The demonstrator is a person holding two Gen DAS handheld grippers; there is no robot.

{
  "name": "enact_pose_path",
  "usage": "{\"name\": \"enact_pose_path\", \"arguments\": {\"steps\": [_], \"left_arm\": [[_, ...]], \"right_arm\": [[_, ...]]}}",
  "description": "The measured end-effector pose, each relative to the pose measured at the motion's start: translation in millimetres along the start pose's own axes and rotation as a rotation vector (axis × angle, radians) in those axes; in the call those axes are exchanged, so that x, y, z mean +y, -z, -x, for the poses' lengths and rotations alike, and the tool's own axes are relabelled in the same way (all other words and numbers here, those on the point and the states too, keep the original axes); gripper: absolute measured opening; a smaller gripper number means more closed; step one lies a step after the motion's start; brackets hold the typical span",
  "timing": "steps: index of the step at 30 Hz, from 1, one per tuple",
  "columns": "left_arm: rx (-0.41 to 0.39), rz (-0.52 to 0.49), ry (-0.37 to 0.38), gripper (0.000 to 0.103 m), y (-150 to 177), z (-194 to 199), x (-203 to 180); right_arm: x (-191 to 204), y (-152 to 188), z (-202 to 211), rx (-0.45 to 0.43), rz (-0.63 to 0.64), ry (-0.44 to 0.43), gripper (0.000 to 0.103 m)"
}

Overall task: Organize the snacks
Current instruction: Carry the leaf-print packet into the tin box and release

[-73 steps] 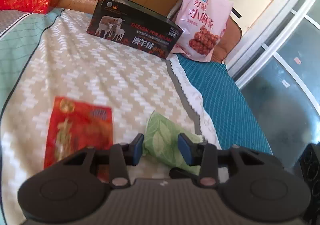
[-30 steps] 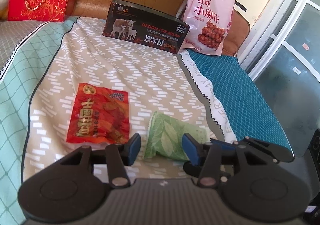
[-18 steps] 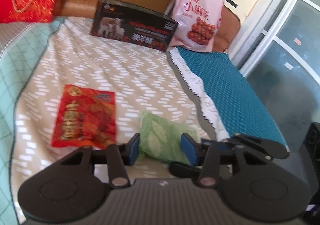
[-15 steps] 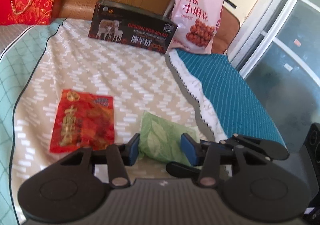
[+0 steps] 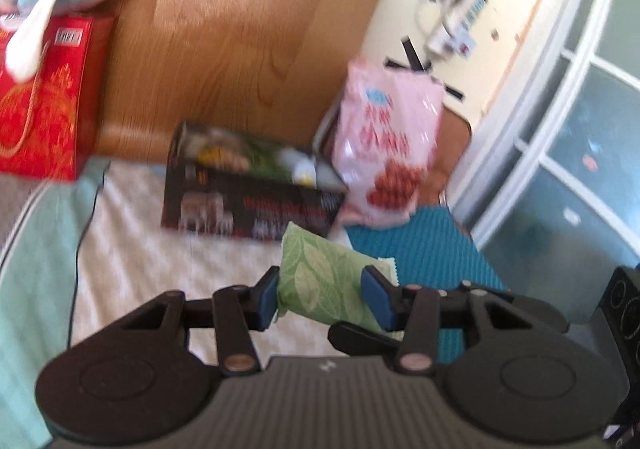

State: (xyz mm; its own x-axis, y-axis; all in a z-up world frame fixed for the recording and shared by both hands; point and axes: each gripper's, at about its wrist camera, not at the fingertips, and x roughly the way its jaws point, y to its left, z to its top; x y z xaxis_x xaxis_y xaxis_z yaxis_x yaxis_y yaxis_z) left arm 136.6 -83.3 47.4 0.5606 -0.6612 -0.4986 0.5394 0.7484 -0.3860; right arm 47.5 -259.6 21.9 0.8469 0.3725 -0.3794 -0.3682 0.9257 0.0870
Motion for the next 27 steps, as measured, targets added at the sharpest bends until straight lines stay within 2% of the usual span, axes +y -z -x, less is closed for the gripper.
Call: {"name": "enact_pose_path", "arguments": {"steps": [7, 10, 11, 14, 15, 17, 21, 24, 27], "left_arm": [[-0.035, 0.069, -0.012, 0.043, -75.6, -59.7, 31.3], [-0.043, 0.075, -0.057, 0.044, -92.4, -86.4, 43.7], [-0.042, 0.075, -0.080, 0.048, -96.1, -97.0, 47.7], [-0.013, 0.085, -0.149, 0.051, -100.5, -123.8, 59.9], [-0.011, 0.096, -0.175, 0.051, -99.4, -128.1, 63.4], [-0.042, 0.116, -0.179, 0.051, -94.9, -123.9, 68.2], [-0.081, 0.108, -0.193, 0.051, -74.8, -97.7, 61.4], [-0.055, 0.080, -0.177, 0.052, -48.0, -69.8, 51.5], [-0.014, 0.053, -0.148, 0.057, -12.2, -38.3, 46.0]], "right_arm": [[-49.6, -48.6, -65.5, -0.030, -0.076, 0.019, 0.045], [-71.1, -59.1, -97.9, -0.018, -0.131, 0.019, 0.046], [-77.0, -60.0, -109.2, -0.012, -0.144, 0.025, 0.048], [-88.0, -55.3, -137.2, 0.021, -0.159, 0.056, 0.052], [-90.6, -52.8, -142.4, 0.034, -0.165, 0.080, 0.052], [-98.7, -48.5, -141.9, 0.035, -0.202, 0.109, 0.052], [-103.1, -38.7, -107.7, -0.017, -0.280, 0.123, 0.054], [-95.5, -25.0, -78.3, -0.012, -0.329, 0.064, 0.054], [-78.9, -2.4, -50.3, 0.060, -0.378, -0.021, 0.054]]}}
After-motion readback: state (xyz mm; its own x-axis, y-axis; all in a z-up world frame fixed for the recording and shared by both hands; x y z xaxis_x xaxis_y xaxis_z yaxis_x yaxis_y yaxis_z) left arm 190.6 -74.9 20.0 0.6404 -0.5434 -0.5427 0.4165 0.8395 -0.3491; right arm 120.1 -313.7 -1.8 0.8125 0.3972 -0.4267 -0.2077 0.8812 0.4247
